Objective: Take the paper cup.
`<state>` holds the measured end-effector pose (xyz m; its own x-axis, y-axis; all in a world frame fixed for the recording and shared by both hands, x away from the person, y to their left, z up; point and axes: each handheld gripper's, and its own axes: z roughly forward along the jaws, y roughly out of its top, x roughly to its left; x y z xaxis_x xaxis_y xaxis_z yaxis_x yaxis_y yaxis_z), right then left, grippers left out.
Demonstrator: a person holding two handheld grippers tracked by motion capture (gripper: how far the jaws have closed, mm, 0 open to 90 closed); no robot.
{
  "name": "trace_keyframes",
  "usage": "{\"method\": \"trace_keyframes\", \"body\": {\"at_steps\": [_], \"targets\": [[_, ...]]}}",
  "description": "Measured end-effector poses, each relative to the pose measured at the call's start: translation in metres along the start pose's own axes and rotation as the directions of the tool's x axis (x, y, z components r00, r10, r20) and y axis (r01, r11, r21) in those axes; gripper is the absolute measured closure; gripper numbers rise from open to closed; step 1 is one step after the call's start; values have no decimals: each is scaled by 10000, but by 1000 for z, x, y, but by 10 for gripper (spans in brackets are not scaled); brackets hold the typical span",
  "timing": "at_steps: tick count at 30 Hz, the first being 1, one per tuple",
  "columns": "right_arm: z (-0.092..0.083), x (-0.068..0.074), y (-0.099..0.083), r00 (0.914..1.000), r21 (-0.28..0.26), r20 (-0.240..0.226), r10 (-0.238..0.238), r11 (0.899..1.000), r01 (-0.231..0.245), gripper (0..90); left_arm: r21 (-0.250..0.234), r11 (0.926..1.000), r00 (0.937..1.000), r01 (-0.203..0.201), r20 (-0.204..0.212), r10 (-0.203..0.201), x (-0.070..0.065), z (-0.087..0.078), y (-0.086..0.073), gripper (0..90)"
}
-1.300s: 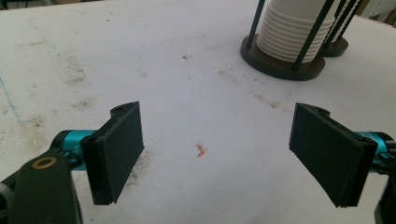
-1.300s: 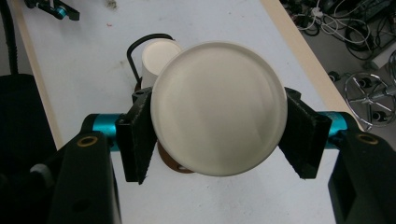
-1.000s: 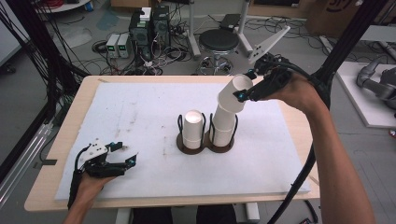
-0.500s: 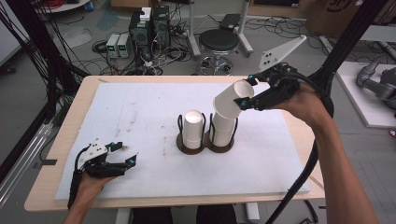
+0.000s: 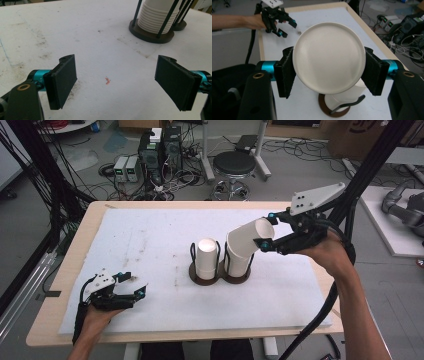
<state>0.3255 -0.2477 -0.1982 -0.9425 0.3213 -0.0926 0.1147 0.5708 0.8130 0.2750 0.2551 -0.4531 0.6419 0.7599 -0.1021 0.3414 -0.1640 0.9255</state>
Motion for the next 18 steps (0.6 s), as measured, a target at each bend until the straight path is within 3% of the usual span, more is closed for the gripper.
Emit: {"method": "trace_keyframes", "body": {"at_steps": [1,9,18], "targets": [[0,3,-6,9999,-327,-85,139,9994,-142,360,-7,10000,10000,1,0,-1,0,0,0,175],[7,14,-31,9994,-1162,-137,327,9926,-341,360,30,10000,10000,-57,-8,57,0,0,0,175],[18,26,-55,9980,-1594,-375,503,9856,-557,359,39,10000,10000,-74,3,74,0,0,0,176]]}}
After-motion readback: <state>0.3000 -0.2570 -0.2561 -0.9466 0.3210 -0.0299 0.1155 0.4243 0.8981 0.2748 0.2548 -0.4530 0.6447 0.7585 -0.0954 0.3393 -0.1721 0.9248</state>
